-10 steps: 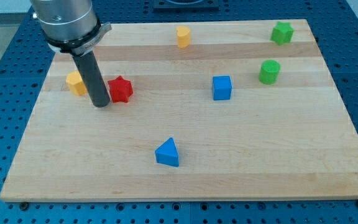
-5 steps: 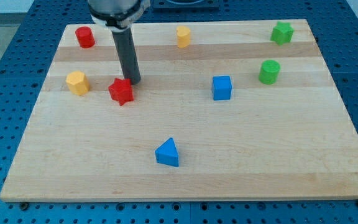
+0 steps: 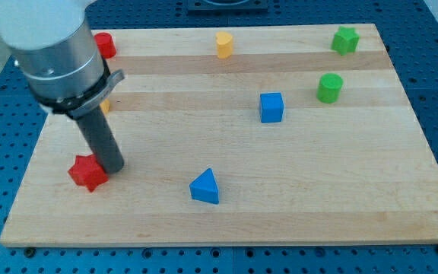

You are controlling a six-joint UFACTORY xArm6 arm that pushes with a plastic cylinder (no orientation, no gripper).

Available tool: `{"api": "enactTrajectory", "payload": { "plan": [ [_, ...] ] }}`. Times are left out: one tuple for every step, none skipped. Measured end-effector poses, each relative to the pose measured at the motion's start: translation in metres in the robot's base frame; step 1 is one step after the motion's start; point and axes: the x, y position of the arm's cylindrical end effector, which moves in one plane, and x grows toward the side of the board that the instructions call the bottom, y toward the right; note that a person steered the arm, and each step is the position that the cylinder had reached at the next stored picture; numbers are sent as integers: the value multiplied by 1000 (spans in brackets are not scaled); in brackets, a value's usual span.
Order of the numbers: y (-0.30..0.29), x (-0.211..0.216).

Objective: Move the red star to the bottom left

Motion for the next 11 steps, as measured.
{"api": "enactTrajectory", "payload": {
  "plan": [
    [-1, 20],
    [-2, 38],
    [-12, 50],
    [23, 46],
    [63, -18],
    [36, -31],
    [-15, -29],
    [-22, -24],
    [-22, -14],
    [-23, 2],
    [-29, 18]
  ]
}}
